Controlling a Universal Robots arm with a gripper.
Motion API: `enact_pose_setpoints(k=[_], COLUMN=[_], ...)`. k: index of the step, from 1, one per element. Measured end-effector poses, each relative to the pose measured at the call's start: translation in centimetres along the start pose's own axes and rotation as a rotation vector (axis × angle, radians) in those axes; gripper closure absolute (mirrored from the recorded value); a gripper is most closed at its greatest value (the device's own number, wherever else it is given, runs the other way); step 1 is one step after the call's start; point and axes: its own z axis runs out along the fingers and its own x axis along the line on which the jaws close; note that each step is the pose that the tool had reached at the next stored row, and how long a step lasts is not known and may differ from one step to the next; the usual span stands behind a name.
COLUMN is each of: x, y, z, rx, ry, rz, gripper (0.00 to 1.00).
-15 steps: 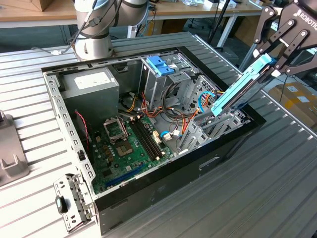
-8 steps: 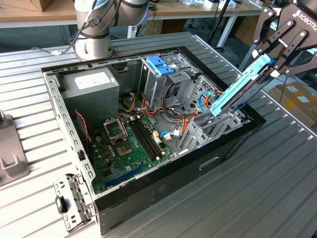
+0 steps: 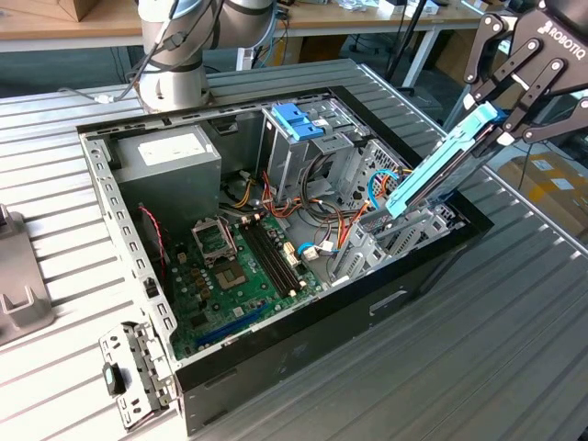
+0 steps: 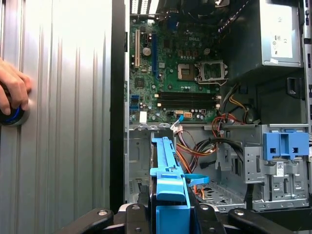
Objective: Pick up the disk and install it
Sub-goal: 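Insert the disk into the insertion slot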
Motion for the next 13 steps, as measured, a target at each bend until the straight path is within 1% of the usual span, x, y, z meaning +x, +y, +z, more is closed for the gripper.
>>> enact_pose_setpoints(k=[13], x=[0.06], y=[0.61], z=[0.38], rx=[0.0], ry=[-0.0023], rz=[0.0], gripper=[0.63])
